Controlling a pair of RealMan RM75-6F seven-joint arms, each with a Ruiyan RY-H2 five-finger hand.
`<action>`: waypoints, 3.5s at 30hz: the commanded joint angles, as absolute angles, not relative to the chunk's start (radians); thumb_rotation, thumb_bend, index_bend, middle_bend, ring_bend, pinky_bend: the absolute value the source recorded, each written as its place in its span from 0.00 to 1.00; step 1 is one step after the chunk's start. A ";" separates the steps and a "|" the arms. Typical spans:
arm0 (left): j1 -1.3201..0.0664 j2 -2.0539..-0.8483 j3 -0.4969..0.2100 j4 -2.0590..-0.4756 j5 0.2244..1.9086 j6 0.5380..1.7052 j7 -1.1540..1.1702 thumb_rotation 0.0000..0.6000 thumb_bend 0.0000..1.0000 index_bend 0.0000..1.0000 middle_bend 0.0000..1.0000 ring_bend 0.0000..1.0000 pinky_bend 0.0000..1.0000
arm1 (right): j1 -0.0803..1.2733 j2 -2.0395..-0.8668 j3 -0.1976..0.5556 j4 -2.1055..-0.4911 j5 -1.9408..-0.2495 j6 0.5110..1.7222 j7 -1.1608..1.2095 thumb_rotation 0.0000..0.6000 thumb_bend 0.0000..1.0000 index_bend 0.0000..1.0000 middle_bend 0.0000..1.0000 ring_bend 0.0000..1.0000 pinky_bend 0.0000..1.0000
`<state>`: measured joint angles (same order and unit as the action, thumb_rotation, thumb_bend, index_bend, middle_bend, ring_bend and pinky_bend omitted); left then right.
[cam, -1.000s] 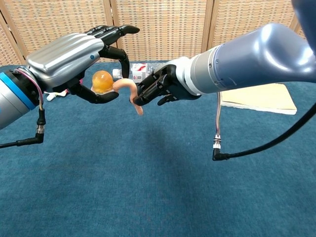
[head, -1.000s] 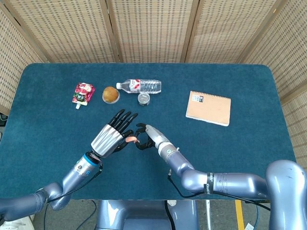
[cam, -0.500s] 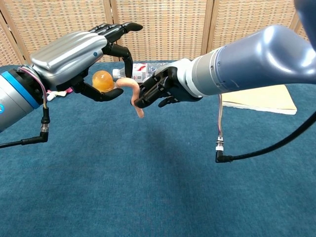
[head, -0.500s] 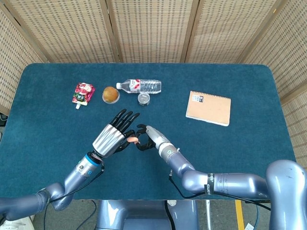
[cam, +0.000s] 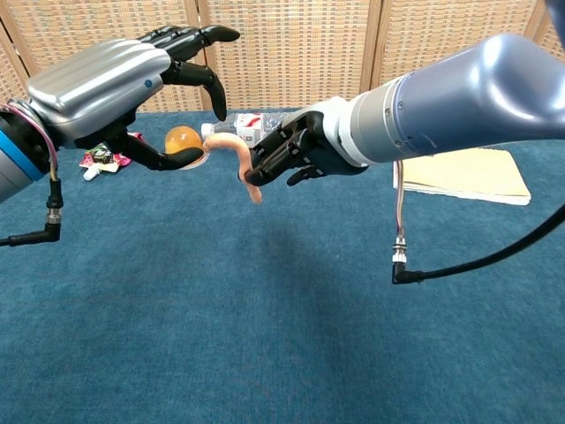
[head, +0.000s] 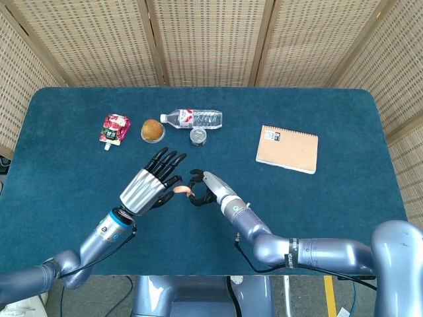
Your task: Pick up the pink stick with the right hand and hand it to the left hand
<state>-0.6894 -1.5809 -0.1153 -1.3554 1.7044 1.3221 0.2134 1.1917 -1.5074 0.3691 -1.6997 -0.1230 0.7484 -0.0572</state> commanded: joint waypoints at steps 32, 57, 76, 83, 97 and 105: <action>-0.709 -1.647 -0.124 -1.361 1.661 1.277 0.308 1.00 0.35 0.44 0.00 0.00 0.00 | 1.184 -1.513 0.355 -1.685 -0.139 0.715 -0.017 1.00 0.64 0.68 0.17 0.00 0.00; -0.725 -1.691 -0.138 -1.332 1.637 1.269 0.327 1.00 0.35 0.56 0.00 0.00 0.00 | 1.177 -1.499 0.347 -1.688 -0.159 0.700 0.011 1.00 0.64 0.68 0.17 0.00 0.00; -0.741 -1.711 -0.154 -1.317 1.607 1.247 0.369 1.00 0.38 0.53 0.00 0.00 0.00 | 1.172 -1.486 0.340 -1.689 -0.172 0.686 0.030 1.00 0.64 0.68 0.17 0.00 0.00; -0.745 -1.718 -0.158 -1.313 1.595 1.240 0.375 1.00 0.38 0.52 0.00 0.00 0.00 | 1.169 -1.482 0.337 -1.687 -0.180 0.680 0.039 1.00 0.64 0.68 0.17 0.00 0.00; -0.760 -1.727 -0.168 -1.316 1.580 1.231 0.380 1.00 0.53 0.72 0.00 0.00 0.00 | 1.166 -1.474 0.330 -1.689 -0.192 0.676 0.052 1.00 0.64 0.68 0.17 0.00 0.00; -0.757 -1.721 -0.168 -1.321 1.578 1.238 0.386 1.00 0.53 0.82 0.00 0.00 0.00 | 1.163 -1.473 0.327 -1.686 -0.197 0.673 0.059 1.00 0.64 0.68 0.17 0.00 0.00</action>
